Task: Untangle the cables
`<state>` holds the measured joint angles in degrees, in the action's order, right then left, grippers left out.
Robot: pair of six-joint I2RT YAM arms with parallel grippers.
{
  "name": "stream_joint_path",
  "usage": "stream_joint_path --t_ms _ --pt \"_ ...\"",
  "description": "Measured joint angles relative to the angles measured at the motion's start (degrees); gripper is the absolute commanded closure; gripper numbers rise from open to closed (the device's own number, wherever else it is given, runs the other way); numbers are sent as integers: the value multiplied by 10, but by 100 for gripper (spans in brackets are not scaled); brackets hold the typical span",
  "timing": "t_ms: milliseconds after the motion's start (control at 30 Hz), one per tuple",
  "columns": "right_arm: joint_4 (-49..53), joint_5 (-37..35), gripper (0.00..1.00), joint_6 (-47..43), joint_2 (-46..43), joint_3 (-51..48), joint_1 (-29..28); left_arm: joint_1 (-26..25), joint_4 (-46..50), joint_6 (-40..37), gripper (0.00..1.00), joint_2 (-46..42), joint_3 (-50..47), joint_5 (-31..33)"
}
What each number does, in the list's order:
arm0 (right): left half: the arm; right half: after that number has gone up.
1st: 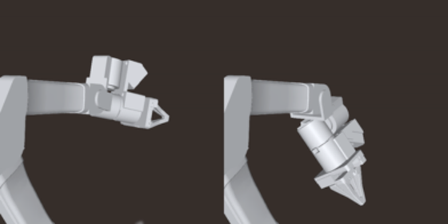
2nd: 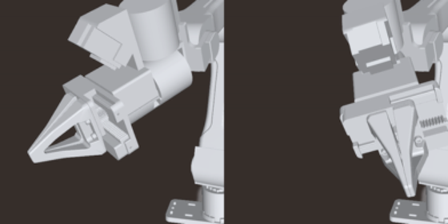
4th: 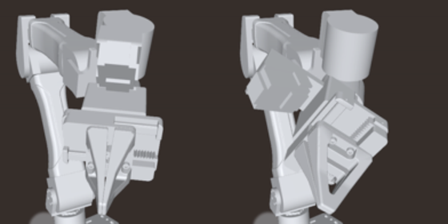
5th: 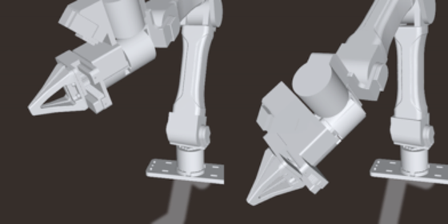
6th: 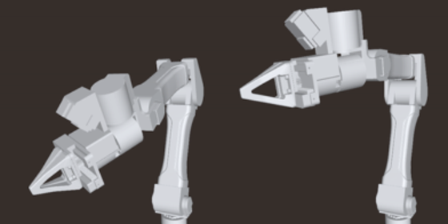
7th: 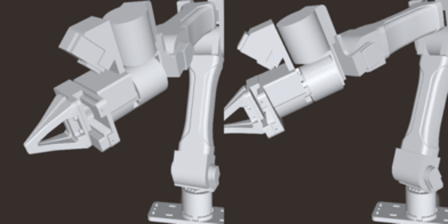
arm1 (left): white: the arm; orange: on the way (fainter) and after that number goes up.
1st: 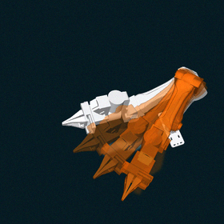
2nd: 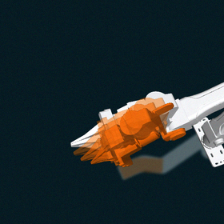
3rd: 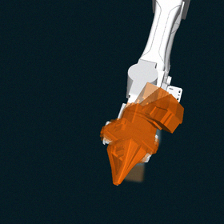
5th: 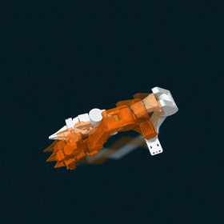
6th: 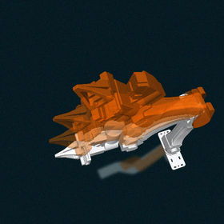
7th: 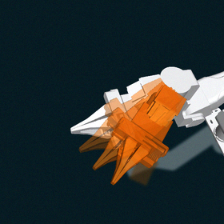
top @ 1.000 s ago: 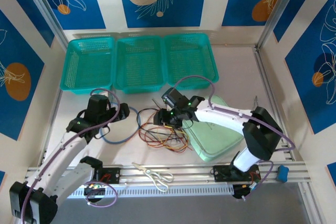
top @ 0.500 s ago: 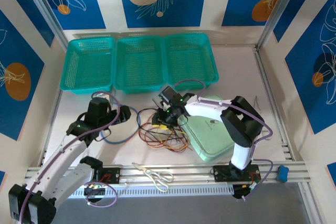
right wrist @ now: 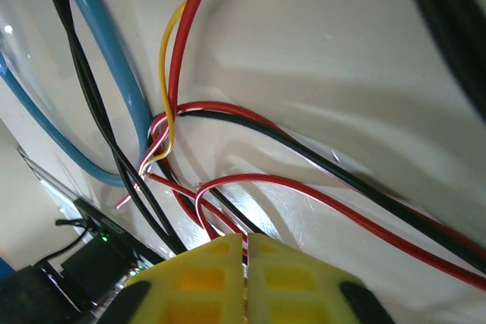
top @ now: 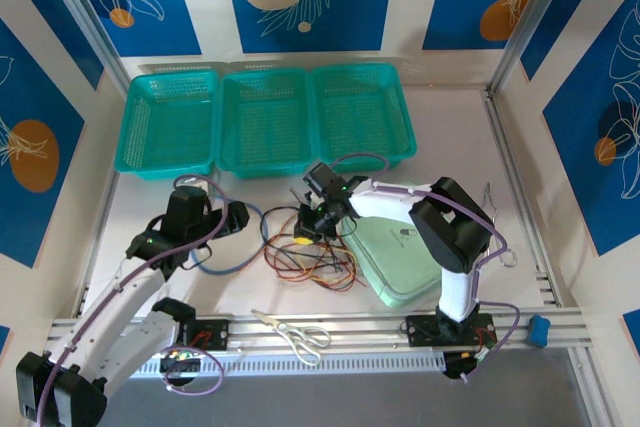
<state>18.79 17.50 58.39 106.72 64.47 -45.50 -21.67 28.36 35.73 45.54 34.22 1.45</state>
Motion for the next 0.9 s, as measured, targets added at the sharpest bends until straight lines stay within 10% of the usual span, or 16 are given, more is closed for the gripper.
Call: stream_joint_path --t_ms 900 --pt "-190 -212 100 -129 -210 -13 -12 -25 -47 -1 13 84 125 -133"
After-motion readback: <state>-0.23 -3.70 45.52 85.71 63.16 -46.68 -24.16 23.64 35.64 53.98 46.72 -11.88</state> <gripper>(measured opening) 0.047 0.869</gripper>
